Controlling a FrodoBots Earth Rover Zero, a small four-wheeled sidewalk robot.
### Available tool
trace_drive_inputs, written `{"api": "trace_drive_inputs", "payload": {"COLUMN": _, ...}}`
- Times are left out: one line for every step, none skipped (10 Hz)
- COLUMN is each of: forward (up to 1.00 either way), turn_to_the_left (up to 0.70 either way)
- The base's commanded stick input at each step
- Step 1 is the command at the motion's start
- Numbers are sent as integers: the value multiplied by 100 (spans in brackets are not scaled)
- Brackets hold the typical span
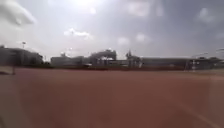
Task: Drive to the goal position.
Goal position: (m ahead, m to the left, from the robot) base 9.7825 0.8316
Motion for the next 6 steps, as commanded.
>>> {"api": "trace_drive_inputs", "payload": {"forward": 70, "turn_to_the_left": 0}}
{"api": "trace_drive_inputs", "payload": {"forward": 70, "turn_to_the_left": 0}}
{"api": "trace_drive_inputs", "payload": {"forward": 70, "turn_to_the_left": 0}}
{"api": "trace_drive_inputs", "payload": {"forward": 70, "turn_to_the_left": 0}}
{"api": "trace_drive_inputs", "payload": {"forward": 70, "turn_to_the_left": 0}}
{"api": "trace_drive_inputs", "payload": {"forward": 70, "turn_to_the_left": 0}}
